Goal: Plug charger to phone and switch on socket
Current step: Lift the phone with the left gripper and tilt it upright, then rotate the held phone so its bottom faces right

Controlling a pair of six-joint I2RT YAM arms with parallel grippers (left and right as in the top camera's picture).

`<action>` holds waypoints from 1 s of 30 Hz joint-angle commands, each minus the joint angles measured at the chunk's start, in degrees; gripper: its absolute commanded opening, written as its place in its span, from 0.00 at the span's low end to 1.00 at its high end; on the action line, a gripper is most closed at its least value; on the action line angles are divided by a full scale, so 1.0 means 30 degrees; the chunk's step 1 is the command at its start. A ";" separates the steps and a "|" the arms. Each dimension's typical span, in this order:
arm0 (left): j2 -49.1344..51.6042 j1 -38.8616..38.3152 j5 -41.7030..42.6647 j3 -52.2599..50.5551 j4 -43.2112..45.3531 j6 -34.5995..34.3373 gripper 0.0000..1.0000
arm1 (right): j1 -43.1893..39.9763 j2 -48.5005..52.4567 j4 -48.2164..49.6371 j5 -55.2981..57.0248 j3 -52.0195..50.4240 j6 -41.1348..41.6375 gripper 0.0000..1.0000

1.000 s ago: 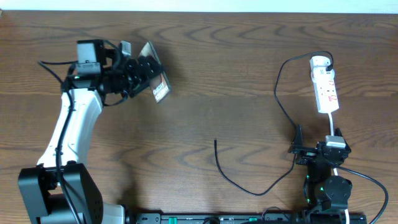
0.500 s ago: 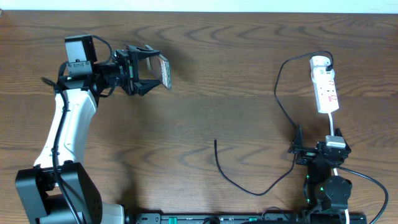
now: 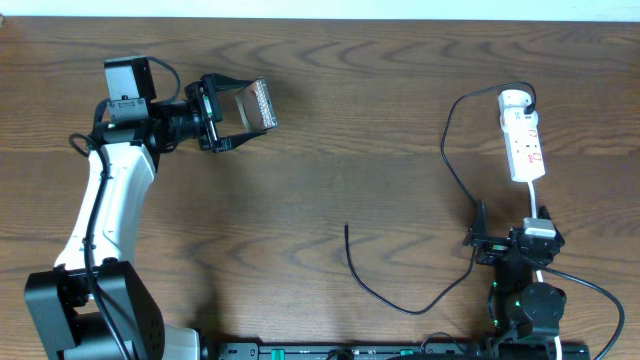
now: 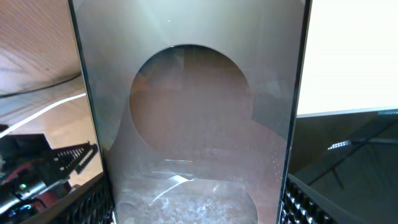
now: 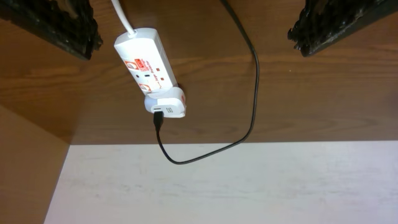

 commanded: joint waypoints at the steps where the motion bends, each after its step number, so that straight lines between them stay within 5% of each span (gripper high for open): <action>1: -0.0481 0.0058 0.0947 0.0721 0.0117 -0.1443 0.07 | 0.0270 -0.0036 -0.0066 0.0087 -0.0015 -0.0277 0.99; 7: -0.0481 0.0044 0.1421 0.0721 0.0146 -0.3002 0.07 | 0.0270 -0.0036 -0.0066 0.0087 -0.0015 -0.0277 0.99; 13: -0.0481 0.0044 0.1100 0.0714 0.0510 -0.2004 0.07 | 0.0270 -0.0036 -0.0066 0.0087 -0.0015 -0.0277 0.99; 30: -0.0481 -0.1858 -0.7322 0.0714 -0.0758 1.4987 0.07 | 0.0270 -0.0036 -0.0066 0.0087 -0.0015 -0.0277 0.99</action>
